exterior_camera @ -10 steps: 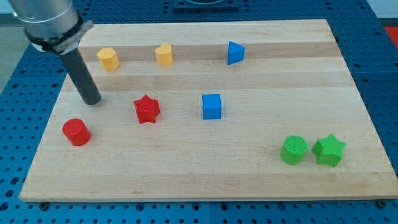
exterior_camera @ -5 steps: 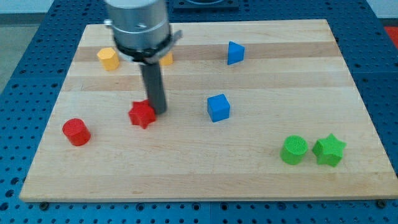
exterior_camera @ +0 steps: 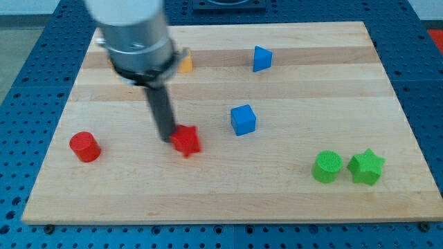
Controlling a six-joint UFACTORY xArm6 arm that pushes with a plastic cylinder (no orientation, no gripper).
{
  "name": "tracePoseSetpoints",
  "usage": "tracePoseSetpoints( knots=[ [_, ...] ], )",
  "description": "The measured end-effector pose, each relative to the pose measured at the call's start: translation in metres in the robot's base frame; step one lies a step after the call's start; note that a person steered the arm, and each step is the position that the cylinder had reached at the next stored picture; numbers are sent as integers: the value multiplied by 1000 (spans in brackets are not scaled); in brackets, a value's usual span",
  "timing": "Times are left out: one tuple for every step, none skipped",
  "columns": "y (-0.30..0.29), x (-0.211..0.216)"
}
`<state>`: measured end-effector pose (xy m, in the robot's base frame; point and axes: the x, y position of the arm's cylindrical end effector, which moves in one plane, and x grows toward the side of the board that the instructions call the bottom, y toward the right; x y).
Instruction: Move the red star above the green star
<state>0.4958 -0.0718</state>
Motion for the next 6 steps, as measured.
tracePoseSetpoints(
  knots=[
    [31,7],
    [-17,19],
    [-17,61],
    [18,40],
    [40,11],
    [41,14]
  ],
)
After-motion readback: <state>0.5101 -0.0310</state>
